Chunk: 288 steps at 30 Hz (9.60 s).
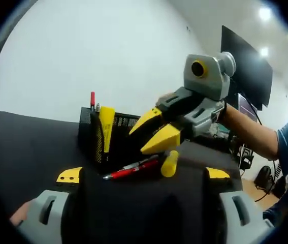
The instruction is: Pick up pens and glue sticks and place them into the holder.
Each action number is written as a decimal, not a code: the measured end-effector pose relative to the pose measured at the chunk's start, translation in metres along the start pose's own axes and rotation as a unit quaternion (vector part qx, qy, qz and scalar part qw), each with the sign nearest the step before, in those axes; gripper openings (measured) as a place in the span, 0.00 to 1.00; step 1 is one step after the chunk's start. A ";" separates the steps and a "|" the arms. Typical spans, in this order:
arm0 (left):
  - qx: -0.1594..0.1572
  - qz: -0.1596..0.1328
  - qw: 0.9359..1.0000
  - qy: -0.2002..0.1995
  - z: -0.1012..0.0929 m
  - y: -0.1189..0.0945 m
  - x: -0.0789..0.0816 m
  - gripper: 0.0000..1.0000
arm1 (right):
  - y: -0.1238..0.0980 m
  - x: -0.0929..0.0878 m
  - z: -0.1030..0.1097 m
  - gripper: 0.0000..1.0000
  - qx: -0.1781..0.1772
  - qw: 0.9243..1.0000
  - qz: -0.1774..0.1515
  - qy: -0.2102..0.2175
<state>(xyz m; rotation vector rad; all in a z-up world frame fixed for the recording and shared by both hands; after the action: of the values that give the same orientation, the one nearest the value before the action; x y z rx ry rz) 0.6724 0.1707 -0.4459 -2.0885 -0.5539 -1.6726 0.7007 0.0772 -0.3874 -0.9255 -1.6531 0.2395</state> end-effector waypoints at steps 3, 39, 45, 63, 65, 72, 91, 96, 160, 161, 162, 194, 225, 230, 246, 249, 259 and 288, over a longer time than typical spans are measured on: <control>-0.001 0.002 1.000 0.002 0.000 0.000 0.000 0.96 | 0.009 -0.005 -0.001 0.15 0.007 1.000 0.013 0.003; 0.001 0.000 1.000 -0.004 0.002 -0.001 0.000 0.96 | 0.044 -0.035 -0.008 0.06 -0.003 0.996 0.092 -0.010; 0.002 0.001 1.000 -0.003 0.002 0.000 0.000 0.95 | 0.050 -0.037 -0.008 0.06 -0.010 0.993 0.113 -0.044; 0.002 0.002 1.000 -0.002 0.002 0.000 0.000 0.94 | -0.003 -0.007 -0.013 0.04 -0.042 0.998 0.029 -0.036; 0.002 0.002 1.000 -0.002 0.002 0.000 0.000 0.94 | -0.011 -0.005 -0.014 0.04 -0.049 0.998 0.023 -0.036; 0.002 0.001 1.000 -0.003 0.002 -0.001 0.000 0.94 | -0.036 -0.004 -0.019 0.04 -0.077 0.996 0.013 -0.035; 0.006 -0.001 1.000 -0.007 0.003 -0.001 0.000 0.93 | -0.088 0.025 -0.039 0.04 -0.074 0.986 -0.125 0.080; 0.005 -0.002 1.000 -0.008 0.003 -0.001 0.001 0.93 | -0.098 0.036 -0.051 0.04 -0.076 0.976 -0.173 0.107; 0.004 -0.004 1.000 -0.008 0.003 -0.002 0.001 0.91 | -0.018 0.018 -0.126 0.04 -0.132 0.934 -0.200 0.265; 0.003 -0.005 1.000 -0.007 0.003 -0.002 0.001 0.91 | -0.016 0.017 -0.125 0.04 -0.131 0.936 -0.194 0.263; 0.003 -0.004 1.000 -0.007 0.003 -0.002 0.001 0.91 | -0.014 0.016 -0.123 0.04 -0.129 0.939 -0.187 0.259; -0.003 -0.011 1.000 -0.011 0.002 -0.002 0.003 0.91 | -0.066 0.030 -0.105 0.12 -0.133 0.940 -0.218 0.226; 0.012 0.001 1.000 -0.012 0.005 -0.002 0.000 0.89 | -0.108 -0.016 -0.012 0.19 -0.005 0.996 0.081 -0.032; 0.018 0.010 1.000 -0.011 0.006 -0.001 -0.002 0.88 | -0.092 -0.037 -0.002 0.20 0.021 0.988 0.145 -0.059; 0.038 0.015 0.999 -0.007 0.009 0.000 -0.003 0.88 | -0.037 -0.067 0.005 0.19 0.088 0.956 0.236 -0.150; 0.041 0.012 0.999 -0.010 0.010 -0.001 -0.003 0.88 | -0.030 -0.068 0.003 0.19 0.099 0.950 0.249 -0.160; 0.045 0.008 0.999 -0.011 0.012 -0.001 -0.002 0.88 | -0.018 -0.071 0.005 0.18 0.132 0.937 0.272 -0.177; 0.054 0.018 0.998 -0.023 0.015 0.001 -0.004 0.86 | -0.107 -0.049 -0.035 0.17 0.003 0.980 0.193 -0.052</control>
<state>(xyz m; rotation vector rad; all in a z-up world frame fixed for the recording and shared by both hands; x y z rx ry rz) 0.6841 0.1775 -0.4531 -2.0520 -0.6046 -1.5419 0.6861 -0.0379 -0.3481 -1.2450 -1.5539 0.5645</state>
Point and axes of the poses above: the point that each gripper's makers call its tool centre point, and the gripper's own axes: y roughly forward along the fingers, z roughly to its left, x roughly out of its top, the point moved 7 cm from there along -y, roughly backward along the fingers
